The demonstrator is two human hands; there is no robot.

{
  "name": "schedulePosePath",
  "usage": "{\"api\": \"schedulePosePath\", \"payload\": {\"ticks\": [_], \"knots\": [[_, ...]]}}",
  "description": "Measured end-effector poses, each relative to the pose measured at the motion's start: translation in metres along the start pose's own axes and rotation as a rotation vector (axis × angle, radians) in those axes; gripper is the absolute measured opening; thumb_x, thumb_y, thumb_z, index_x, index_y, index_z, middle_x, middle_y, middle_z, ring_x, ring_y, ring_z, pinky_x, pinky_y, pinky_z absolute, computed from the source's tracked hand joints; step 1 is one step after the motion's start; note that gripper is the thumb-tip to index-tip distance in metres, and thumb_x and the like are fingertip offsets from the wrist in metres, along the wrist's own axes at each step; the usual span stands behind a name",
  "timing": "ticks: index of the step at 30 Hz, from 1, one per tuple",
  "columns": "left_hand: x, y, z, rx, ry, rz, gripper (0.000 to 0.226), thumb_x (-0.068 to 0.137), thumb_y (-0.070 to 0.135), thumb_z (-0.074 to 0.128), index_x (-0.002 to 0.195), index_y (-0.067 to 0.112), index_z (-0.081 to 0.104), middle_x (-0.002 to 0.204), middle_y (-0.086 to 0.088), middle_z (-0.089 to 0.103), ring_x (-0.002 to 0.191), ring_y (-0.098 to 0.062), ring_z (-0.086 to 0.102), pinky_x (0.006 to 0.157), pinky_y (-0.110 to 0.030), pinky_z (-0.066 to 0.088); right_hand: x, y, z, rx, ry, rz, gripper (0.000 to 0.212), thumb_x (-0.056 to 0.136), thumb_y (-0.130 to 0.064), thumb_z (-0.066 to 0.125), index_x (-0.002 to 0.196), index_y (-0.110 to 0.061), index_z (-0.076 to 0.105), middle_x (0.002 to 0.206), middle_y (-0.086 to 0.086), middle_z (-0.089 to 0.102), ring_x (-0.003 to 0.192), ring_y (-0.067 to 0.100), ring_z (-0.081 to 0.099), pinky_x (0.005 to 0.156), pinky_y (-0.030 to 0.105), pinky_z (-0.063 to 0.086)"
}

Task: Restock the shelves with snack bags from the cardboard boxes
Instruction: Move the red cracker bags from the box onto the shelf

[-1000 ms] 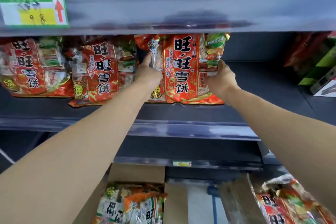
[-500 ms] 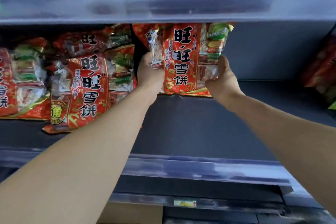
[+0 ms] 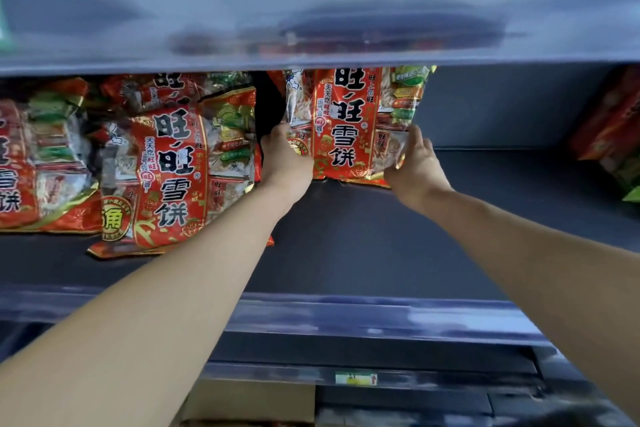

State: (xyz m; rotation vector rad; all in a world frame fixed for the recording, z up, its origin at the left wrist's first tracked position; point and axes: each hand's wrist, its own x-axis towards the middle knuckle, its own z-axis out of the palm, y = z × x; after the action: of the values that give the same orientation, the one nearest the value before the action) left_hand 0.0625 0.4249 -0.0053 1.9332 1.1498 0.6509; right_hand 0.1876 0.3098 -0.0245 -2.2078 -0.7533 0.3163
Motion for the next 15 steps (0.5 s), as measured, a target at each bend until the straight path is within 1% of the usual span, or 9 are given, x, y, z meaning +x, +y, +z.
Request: {"api": "schedulePosePath", "payload": {"ticks": [2, 3, 5, 6, 9, 11, 15], "knots": [[-0.013, 0.001, 0.001, 0.007, -0.045, 0.044, 0.053, 0.092, 0.003, 0.051, 0.141, 0.016, 0.037, 0.143, -0.006, 0.039, 0.118, -0.018, 0.048, 0.079, -0.018, 0.040, -0.010, -0.001, -0.008, -0.053, -0.010, -0.032, 0.067, 0.088, -0.002, 0.048, 0.148, -0.014, 0.022, 0.145, 0.011, 0.034, 0.134, 0.029, 0.035, 0.105, 0.035, 0.039], [-0.021, 0.002, 0.001, 0.013, -0.070, 0.065, 0.049, 0.092, 0.001, 0.050, 0.139, 0.015, 0.041, 0.140, -0.006, 0.044, 0.120, -0.020, 0.049, 0.087, -0.023, 0.042, -0.017, -0.001, -0.013, -0.079, -0.015, -0.056, 0.062, 0.088, -0.002, 0.047, 0.146, -0.013, 0.026, 0.142, 0.010, 0.037, 0.134, 0.028, 0.035, 0.103, 0.031, 0.037], [-0.041, 0.008, 0.003, 0.037, -0.121, 0.100, 0.043, 0.092, -0.001, 0.048, 0.133, 0.012, 0.047, 0.133, -0.006, 0.052, 0.122, -0.022, 0.051, 0.098, -0.027, 0.041, -0.035, 0.004, -0.026, -0.141, -0.030, -0.102, 0.054, 0.090, -0.002, 0.048, 0.142, -0.011, 0.035, 0.139, 0.010, 0.043, 0.133, 0.026, 0.036, 0.099, 0.027, 0.036], [-0.053, 0.013, 0.005, 0.043, -0.150, 0.120, 0.042, 0.092, -0.002, 0.048, 0.132, 0.011, 0.049, 0.131, -0.007, 0.054, 0.120, -0.022, 0.052, 0.099, -0.027, 0.041, -0.045, 0.008, -0.034, -0.177, -0.034, -0.121, 0.052, 0.091, -0.004, 0.047, 0.142, -0.011, 0.037, 0.140, 0.010, 0.044, 0.133, 0.026, 0.036, 0.101, 0.028, 0.035], [-0.097, 0.034, 0.016, 0.051, -0.256, 0.188, 0.038, 0.092, -0.003, 0.047, 0.127, 0.011, 0.054, 0.122, -0.005, 0.057, 0.110, -0.017, 0.054, 0.094, -0.022, 0.041, -0.081, 0.031, -0.065, -0.262, -0.013, -0.162, 0.046, 0.094, -0.009, 0.048, 0.139, -0.010, 0.043, 0.139, 0.011, 0.046, 0.132, 0.026, 0.038, 0.102, 0.029, 0.035], [-0.131, 0.050, 0.031, 0.051, -0.338, 0.241, 0.037, 0.092, -0.003, 0.047, 0.125, 0.011, 0.055, 0.116, -0.001, 0.056, 0.103, -0.012, 0.052, 0.091, -0.020, 0.040, -0.108, 0.053, -0.094, -0.280, 0.002, -0.146, 0.044, 0.094, -0.010, 0.049, 0.138, -0.010, 0.046, 0.138, 0.010, 0.048, 0.131, 0.026, 0.040, 0.101, 0.029, 0.036], [-0.208, 0.083, 0.079, 0.033, -0.514, 0.307, 0.036, 0.092, -0.003, 0.046, 0.122, 0.012, 0.057, 0.112, 0.000, 0.056, 0.097, -0.011, 0.054, 0.086, -0.019, 0.041, -0.170, 0.110, -0.162, -0.330, 0.069, -0.106, 0.038, 0.090, -0.005, 0.052, 0.128, -0.004, 0.056, 0.129, 0.014, 0.057, 0.123, 0.030, 0.049, 0.099, 0.032, 0.039]]}}
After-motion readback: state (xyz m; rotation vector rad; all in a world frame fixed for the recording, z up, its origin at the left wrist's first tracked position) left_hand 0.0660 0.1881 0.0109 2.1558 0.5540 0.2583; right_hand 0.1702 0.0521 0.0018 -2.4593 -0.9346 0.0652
